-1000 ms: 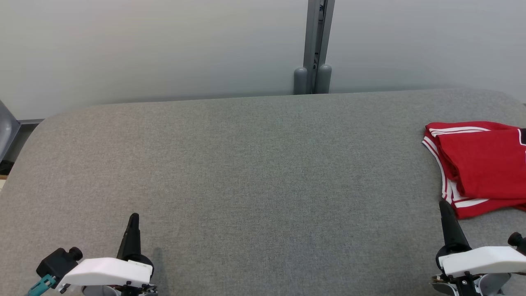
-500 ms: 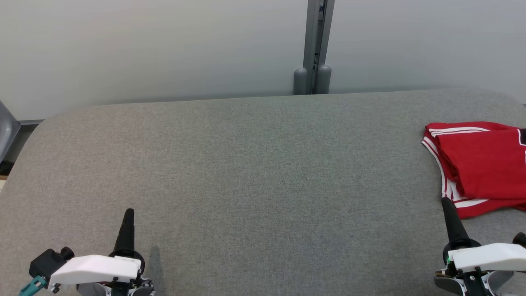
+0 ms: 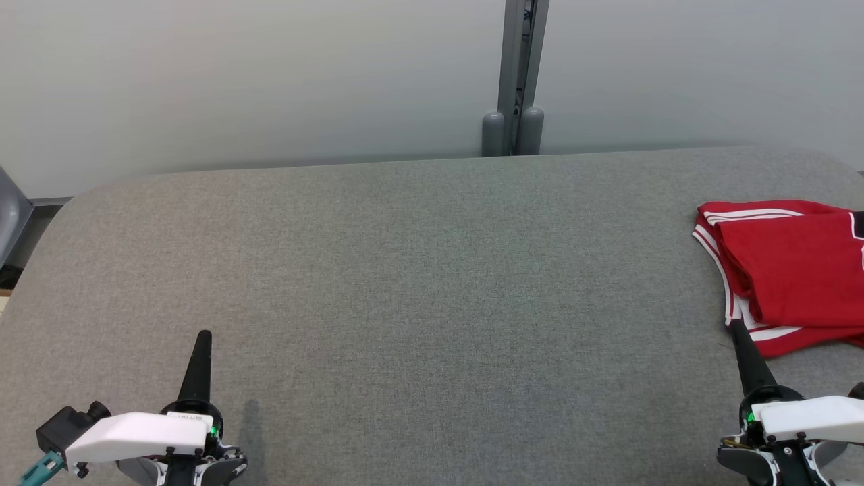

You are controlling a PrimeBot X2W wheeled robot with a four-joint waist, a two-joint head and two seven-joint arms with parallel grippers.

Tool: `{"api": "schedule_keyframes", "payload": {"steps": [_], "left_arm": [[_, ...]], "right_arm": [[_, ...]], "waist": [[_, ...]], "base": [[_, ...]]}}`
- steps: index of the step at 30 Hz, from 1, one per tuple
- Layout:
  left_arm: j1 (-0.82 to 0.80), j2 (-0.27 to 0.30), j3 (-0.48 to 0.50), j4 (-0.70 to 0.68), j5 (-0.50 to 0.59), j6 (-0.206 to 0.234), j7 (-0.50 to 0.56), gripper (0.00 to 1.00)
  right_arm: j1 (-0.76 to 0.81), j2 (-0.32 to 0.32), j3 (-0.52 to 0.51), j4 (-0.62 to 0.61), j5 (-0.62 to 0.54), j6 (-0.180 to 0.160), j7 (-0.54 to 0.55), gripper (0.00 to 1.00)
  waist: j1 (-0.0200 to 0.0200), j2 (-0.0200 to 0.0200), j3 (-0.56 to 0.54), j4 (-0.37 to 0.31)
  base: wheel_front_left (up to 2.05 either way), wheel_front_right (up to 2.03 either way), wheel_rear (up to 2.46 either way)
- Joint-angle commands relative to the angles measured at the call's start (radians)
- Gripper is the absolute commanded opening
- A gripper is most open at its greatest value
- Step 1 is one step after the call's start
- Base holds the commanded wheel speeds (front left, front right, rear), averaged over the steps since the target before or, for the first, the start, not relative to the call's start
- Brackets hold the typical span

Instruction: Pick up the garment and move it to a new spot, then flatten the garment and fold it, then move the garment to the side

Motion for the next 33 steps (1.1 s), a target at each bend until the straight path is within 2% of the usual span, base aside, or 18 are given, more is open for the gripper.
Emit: {"api": "schedule_keyframes", "payload": {"steps": [1, 33], "left_arm": [[-0.023, 0.006, 0.007, -0.01, -0.019, -0.009, 0.005, 0.0], [-0.042, 0.007, 0.056, -0.024, -0.24, -0.052, 0.068, 0.0]], "right_arm": [[-0.014, -0.009, -0.005, -0.013, 0.023, 0.0, 0.007, 0.0], [-0.021, -0.012, -0.03, -0.022, 0.267, 0.0, 0.072, 0.0]], "waist": [[0.0, -0.0001, 0.0, 0.0], [0.0, -0.0001, -0.004, -0.001]], "base": [[0.0, 0.0, 0.0], [0.0, 0.0, 0.0]]}}
